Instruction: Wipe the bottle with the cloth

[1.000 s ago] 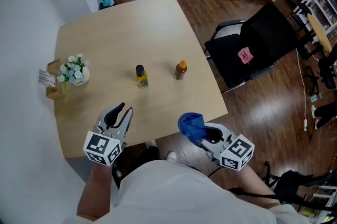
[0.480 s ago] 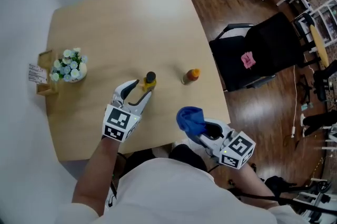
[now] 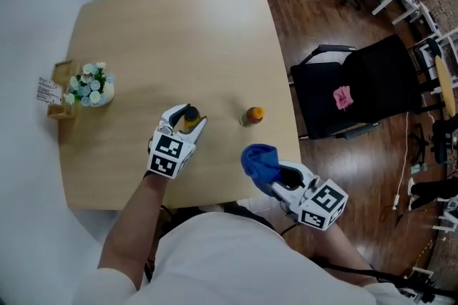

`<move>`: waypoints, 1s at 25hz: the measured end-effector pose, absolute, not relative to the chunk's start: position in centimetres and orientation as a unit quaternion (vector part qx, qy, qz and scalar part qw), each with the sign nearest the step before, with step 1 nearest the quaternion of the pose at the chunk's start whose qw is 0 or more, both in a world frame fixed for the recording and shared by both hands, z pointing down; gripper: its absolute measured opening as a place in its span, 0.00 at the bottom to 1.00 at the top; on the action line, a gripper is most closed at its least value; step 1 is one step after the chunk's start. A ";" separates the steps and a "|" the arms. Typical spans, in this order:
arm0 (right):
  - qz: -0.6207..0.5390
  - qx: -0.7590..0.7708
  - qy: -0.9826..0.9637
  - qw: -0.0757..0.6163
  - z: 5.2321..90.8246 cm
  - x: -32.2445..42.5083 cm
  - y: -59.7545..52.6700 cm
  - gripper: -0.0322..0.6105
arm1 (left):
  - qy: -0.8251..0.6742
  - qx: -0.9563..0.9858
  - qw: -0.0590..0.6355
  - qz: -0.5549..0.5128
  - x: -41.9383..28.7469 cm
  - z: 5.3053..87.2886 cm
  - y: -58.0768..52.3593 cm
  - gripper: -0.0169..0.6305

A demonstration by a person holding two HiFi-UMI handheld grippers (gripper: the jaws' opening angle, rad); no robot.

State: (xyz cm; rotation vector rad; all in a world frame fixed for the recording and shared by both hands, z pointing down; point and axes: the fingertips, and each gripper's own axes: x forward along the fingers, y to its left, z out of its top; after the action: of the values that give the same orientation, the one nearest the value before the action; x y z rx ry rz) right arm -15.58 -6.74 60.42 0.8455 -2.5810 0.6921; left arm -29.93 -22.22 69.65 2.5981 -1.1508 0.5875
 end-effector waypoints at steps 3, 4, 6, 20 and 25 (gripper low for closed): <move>0.248 0.293 -0.908 0.167 60.8 -13.8 -7.5 0.24 | -0.424 0.876 0.123 0.194 -30.2 69.6 -22.9 0.31; 0.249 0.291 -0.909 0.166 60.9 -13.3 -7.7 0.24 | -0.433 0.872 0.119 0.194 -30.2 69.5 -23.1 0.26; 0.250 0.289 -0.910 0.162 61.1 -12.3 -8.2 0.24 | -0.445 0.867 0.111 0.196 -30.1 69.5 -23.4 0.27; 0.202 0.228 -0.946 0.106 57.6 -11.9 -12.9 0.24 | -0.441 0.878 0.178 0.050 -29.5 57.9 -19.3 0.26; 0.137 0.182 -0.972 0.060 51.9 -16.7 -14.8 0.24 | -0.419 0.888 0.190 0.023 -28.8 53.3 -16.8 0.26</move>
State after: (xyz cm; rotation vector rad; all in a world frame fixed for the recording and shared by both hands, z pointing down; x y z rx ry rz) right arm -16.74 -14.82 51.87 0.5522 -2.9426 0.4140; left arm -28.81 -16.83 53.34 2.4942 -1.1775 0.0653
